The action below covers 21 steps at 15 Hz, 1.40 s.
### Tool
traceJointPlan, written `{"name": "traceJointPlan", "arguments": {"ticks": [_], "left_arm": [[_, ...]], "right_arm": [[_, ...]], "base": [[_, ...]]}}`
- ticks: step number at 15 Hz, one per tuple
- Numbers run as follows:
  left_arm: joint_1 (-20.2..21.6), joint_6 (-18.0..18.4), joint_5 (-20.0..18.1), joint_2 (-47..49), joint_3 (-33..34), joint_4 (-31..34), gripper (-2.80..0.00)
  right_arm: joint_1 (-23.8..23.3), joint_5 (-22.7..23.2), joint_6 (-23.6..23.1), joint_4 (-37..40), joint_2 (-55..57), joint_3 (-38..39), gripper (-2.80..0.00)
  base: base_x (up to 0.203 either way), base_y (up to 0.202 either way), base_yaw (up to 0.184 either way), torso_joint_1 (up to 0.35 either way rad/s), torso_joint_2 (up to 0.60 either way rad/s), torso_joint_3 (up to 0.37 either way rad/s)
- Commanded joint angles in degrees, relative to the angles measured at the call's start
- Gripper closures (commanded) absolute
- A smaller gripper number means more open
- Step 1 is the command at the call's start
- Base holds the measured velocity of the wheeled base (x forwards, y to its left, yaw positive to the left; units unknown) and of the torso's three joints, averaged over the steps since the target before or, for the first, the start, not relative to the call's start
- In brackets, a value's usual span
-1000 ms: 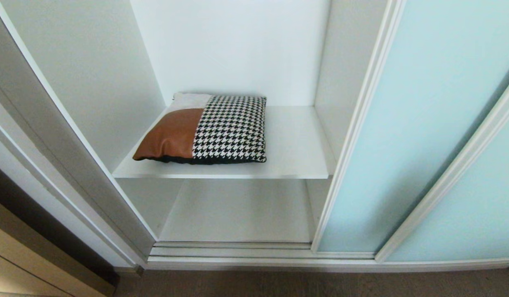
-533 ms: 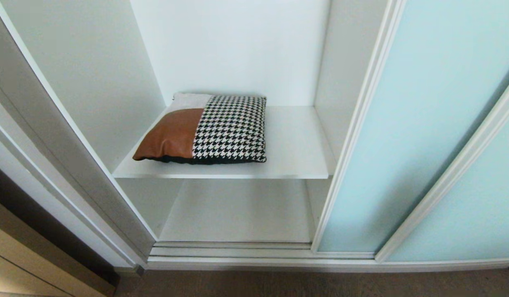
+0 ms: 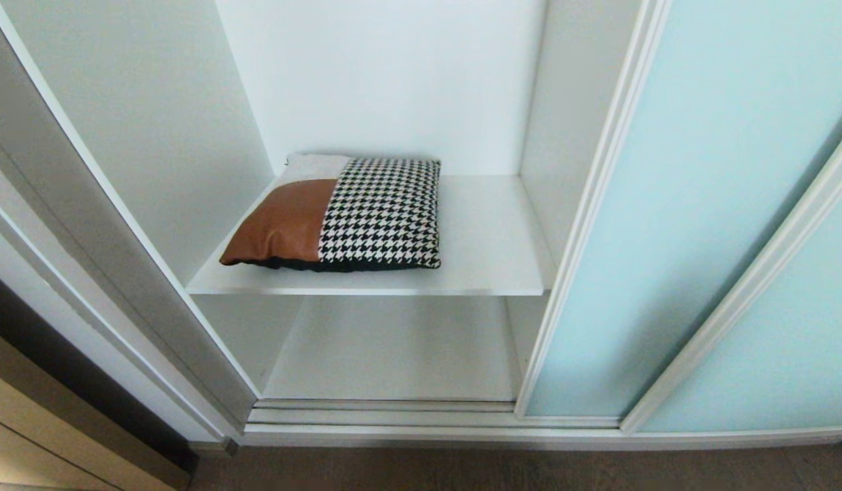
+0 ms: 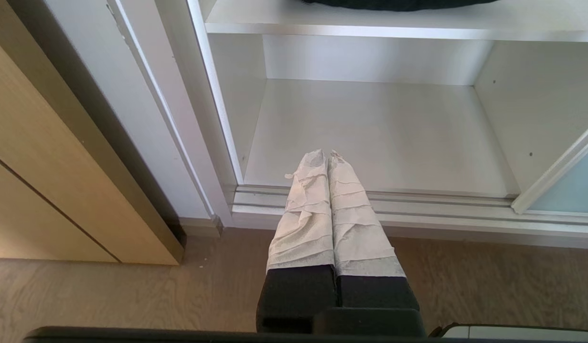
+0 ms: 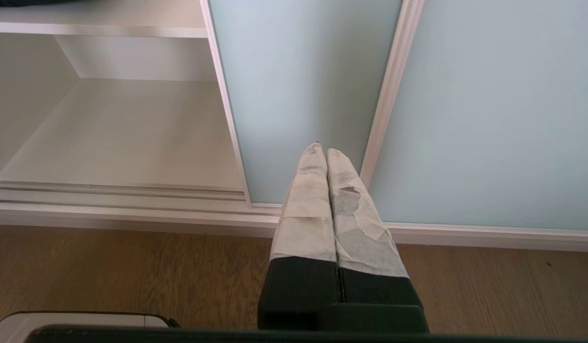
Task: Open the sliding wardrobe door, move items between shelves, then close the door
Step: Close the door
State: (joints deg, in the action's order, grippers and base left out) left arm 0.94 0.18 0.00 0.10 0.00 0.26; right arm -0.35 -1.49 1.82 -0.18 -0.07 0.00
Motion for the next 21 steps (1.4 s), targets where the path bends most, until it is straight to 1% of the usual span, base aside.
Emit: {"name": "traceJointPlan", "arguments": {"ticks": [1, 10, 11, 12, 13, 15, 19, 20, 21], "left_arm": [[0.0, 0.0, 0.0, 0.1, 0.1, 0.0, 0.0], [0.0, 0.0, 0.0, 0.1, 0.1, 0.0, 0.0], [0.0, 0.0, 0.0, 0.1, 0.1, 0.0, 0.0], [0.0, 0.0, 0.0, 0.1, 0.1, 0.0, 0.0], [0.0, 0.0, 0.0, 0.1, 0.1, 0.0, 0.0], [0.0, 0.0, 0.0, 0.1, 0.1, 0.0, 0.0], [0.0, 0.0, 0.0, 0.1, 0.1, 0.0, 0.0], [0.0, 0.0, 0.0, 0.1, 0.1, 0.0, 0.0], [0.0, 0.0, 0.0, 0.1, 0.1, 0.0, 0.0]], "right_arm": [[0.0, -0.1, 0.0, -0.1, 0.0, 0.1, 0.0], [0.0, 0.0, -0.2, 0.0, 0.0, 0.0, 0.0], [0.0, 0.1, -1.7, 0.1, 0.0, 0.1, 0.0], [0.0, 0.5, -4.4, 0.3, 0.0, 0.1, 0.0], [0.0, 0.9, -5.1, 0.4, 0.0, 0.0, 0.0], [0.0, 0.5, -2.9, 0.1, 0.2, 0.0, 0.0], [0.0, 0.2, -2.9, 0.8, 0.0, -0.4, 0.0], [0.0, 0.1, -3.0, 1.1, 0.3, -2.0, 0.0], [0.0, 0.0, -2.9, 2.7, 1.5, -6.1, 0.0]], "base": [[0.0, 0.0, 0.0, 0.0, 0.0, 0.0], [0.0, 0.0, 0.0, 0.0, 0.0, 0.0], [0.0, 0.0, 0.0, 0.0, 0.0, 0.0], [0.0, 0.0, 0.0, 0.0, 0.0, 0.0], [0.0, 0.0, 0.0, 0.0, 0.0, 0.0], [0.0, 0.0, 0.0, 0.0, 0.0, 0.0], [0.0, 0.0, 0.0, 0.0, 0.0, 0.0], [0.0, 0.0, 0.0, 0.0, 0.0, 0.0], [0.0, 0.0, 0.0, 0.0, 0.0, 0.0]]}}
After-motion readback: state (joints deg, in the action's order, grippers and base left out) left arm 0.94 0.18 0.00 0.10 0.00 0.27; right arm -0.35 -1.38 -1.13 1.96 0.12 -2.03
